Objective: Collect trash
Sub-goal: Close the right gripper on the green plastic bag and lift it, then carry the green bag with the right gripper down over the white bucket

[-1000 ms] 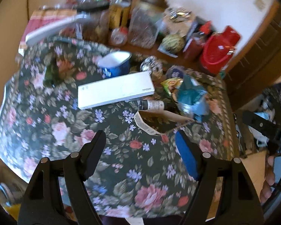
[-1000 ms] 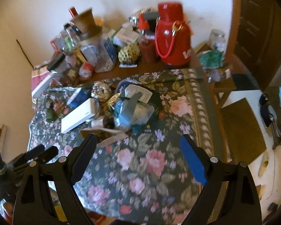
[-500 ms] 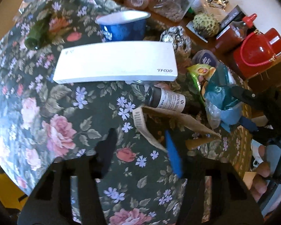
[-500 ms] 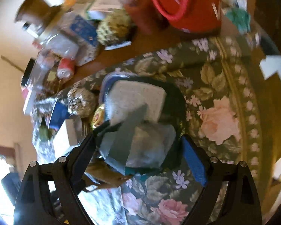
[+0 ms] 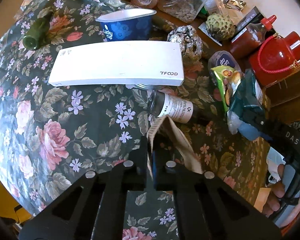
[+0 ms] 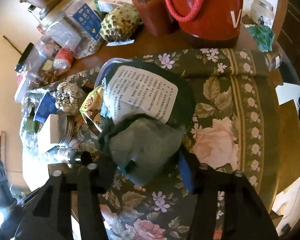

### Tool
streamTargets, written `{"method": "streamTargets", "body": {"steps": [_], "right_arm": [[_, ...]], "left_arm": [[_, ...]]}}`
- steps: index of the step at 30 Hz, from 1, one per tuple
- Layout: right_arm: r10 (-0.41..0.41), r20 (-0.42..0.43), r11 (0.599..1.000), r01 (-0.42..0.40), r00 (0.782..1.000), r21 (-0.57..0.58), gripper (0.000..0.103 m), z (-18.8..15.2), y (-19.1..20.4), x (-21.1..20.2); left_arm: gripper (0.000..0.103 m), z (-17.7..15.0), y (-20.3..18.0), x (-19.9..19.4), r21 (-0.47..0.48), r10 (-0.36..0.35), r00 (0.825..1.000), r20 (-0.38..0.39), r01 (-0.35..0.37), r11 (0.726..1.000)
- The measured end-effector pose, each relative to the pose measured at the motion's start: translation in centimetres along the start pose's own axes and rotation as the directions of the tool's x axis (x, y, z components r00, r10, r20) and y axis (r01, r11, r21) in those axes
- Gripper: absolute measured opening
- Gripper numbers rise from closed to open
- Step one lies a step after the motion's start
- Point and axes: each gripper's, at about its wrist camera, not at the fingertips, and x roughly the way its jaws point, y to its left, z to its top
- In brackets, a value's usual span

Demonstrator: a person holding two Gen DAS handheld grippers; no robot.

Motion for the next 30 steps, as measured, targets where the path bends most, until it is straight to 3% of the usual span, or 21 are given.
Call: {"method": "streamTargets", "body": {"steps": [16, 22, 30], "right_arm": [[-0.014, 0.128, 0.997, 0.023, 0.992, -0.071, 0.022, -3.3, 0.9, -6.1], [-0.021, 0.216, 0.996, 0.039, 0.976, -0.082, 0.016, -6.0, 2.9, -9.8], [-0.023, 0.362, 0.996, 0.053, 0.932, -0.072, 0.015, -13.2, 8.2, -15.2]], "left_arm": [[0.000, -2.4, 1.1, -8.1, 0.073, -0.036, 0.987, 0.154, 0.025, 0.997], [0.000, -4.4, 2.3, -13.7, 0.137, -0.084, 0.962, 0.260, 0.049, 0.989], [0.000, -9.2, 6.3, -21.6, 0.256, -0.199, 0.915, 0.352, 0.110, 0.960]]}}
